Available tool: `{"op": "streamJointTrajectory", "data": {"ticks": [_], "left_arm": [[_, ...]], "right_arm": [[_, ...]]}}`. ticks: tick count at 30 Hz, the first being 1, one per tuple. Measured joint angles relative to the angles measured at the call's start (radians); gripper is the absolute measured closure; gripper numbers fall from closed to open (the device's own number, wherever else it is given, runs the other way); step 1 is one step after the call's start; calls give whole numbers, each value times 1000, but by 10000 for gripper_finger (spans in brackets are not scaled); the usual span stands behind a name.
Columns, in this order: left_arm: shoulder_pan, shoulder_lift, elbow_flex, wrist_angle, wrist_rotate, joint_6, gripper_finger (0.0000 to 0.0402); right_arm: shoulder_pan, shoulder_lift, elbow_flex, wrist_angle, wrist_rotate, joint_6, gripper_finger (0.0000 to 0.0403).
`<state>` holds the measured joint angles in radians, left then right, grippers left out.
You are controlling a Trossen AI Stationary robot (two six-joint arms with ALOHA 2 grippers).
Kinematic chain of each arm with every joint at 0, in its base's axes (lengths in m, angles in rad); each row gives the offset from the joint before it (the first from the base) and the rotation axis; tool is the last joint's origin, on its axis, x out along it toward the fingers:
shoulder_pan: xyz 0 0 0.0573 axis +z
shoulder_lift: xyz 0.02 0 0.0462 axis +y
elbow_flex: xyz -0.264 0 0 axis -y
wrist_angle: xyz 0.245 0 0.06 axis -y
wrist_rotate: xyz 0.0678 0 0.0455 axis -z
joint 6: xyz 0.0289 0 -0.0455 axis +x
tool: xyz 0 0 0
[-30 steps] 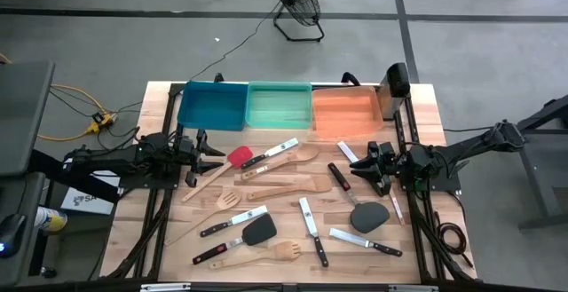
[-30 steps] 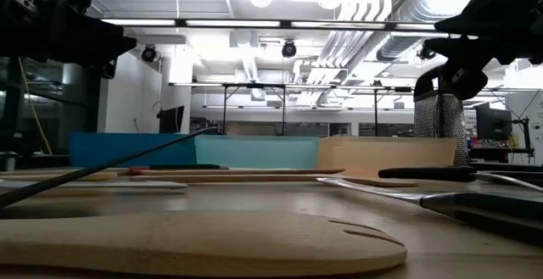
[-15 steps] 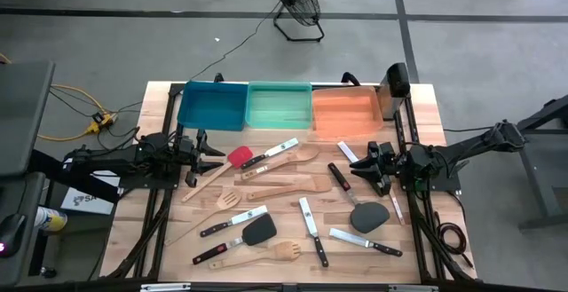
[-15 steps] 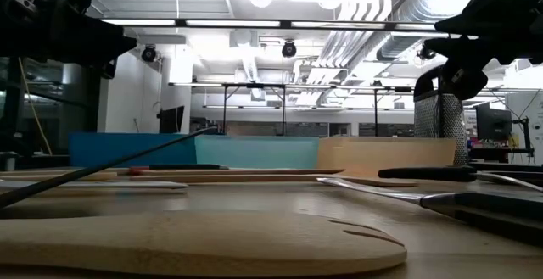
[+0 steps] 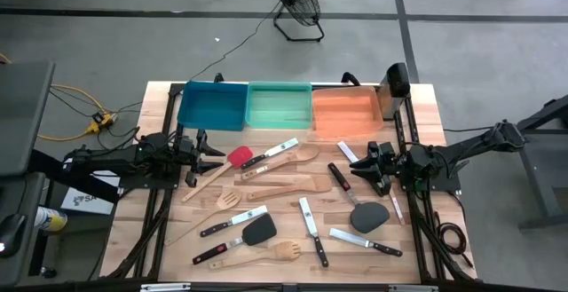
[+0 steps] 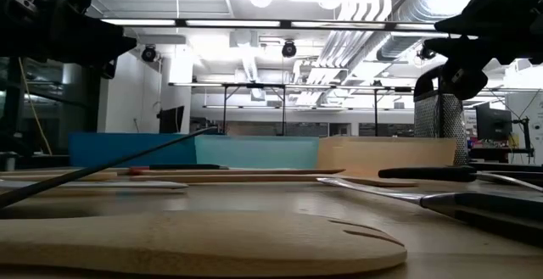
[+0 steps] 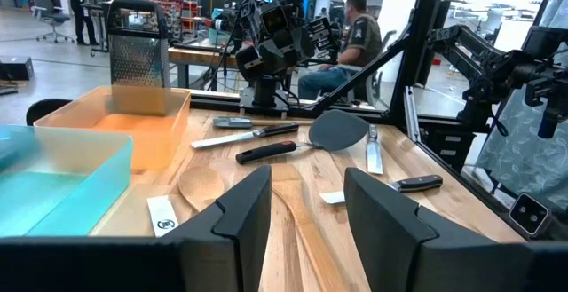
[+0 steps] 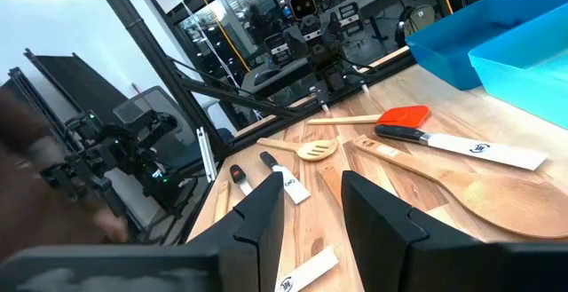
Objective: Pick & Place Kitchen Items
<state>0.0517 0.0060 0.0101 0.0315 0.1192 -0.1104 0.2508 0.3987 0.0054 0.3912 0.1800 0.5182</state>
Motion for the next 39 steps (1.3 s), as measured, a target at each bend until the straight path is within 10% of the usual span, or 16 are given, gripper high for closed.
{"op": "streamJointTrajectory", "data": {"ticks": [20,39], "left_arm": [[0,0,0,0,0,0,258],[0,0,0,0,0,0,258]], "right_arm": [[0,0,0,0,0,28,295],[0,0,25,-200,-138,578,304]]}}
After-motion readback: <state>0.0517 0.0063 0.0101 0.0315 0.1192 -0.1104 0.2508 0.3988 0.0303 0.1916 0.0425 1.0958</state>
